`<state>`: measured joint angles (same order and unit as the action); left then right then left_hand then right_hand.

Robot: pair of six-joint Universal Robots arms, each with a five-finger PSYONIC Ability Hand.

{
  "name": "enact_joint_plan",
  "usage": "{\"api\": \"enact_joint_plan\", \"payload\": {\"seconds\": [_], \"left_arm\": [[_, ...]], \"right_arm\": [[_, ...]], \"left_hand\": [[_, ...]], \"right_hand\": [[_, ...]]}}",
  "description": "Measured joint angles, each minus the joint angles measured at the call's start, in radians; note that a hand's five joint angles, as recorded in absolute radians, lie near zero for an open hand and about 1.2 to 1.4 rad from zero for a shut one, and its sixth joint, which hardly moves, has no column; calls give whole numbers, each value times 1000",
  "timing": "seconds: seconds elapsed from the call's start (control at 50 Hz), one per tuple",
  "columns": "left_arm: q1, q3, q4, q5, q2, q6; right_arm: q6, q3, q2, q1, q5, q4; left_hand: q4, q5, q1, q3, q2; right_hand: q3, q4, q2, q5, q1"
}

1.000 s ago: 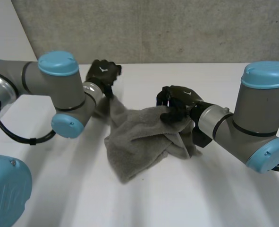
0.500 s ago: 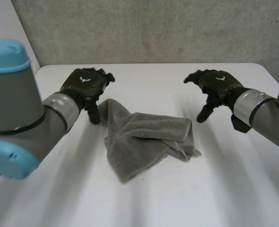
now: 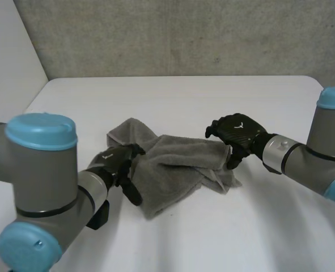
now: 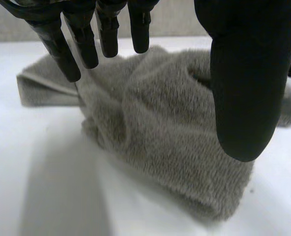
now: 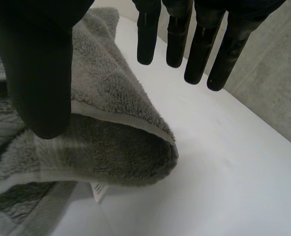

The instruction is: Fold the towel.

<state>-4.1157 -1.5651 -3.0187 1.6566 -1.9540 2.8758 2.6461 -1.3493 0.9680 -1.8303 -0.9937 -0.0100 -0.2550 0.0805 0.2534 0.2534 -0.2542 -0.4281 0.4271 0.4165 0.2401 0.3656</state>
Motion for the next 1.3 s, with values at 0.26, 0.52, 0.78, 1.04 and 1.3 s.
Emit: {"api": "enact_joint_plan", "payload": {"seconds": [0.26,0.52,0.78,1.04,1.3], "left_arm": [[18,163,-30,81,-228,16],[27,279,-37,142,-87,67],[-53,316,18,-78,247,243],[-225,518,44,-119,-124,252],[-245,859,67,-119,-511,360]], "right_arm": [[-3,16,-94,-6,-8,125],[68,30,159,20,-6,36],[157,111,584,115,67,-259],[199,101,323,-87,-12,-241],[197,226,-56,-221,-215,-130]], "left_hand": [[-688,684,697,688,-700],[-954,924,887,954,-946],[-962,932,891,961,-951],[-956,932,901,957,-951],[-212,212,217,216,-214]], "right_hand": [[-717,724,736,705,592],[-753,765,755,735,594],[-757,765,755,738,594],[-757,765,755,740,594],[-750,756,743,741,586]]}}
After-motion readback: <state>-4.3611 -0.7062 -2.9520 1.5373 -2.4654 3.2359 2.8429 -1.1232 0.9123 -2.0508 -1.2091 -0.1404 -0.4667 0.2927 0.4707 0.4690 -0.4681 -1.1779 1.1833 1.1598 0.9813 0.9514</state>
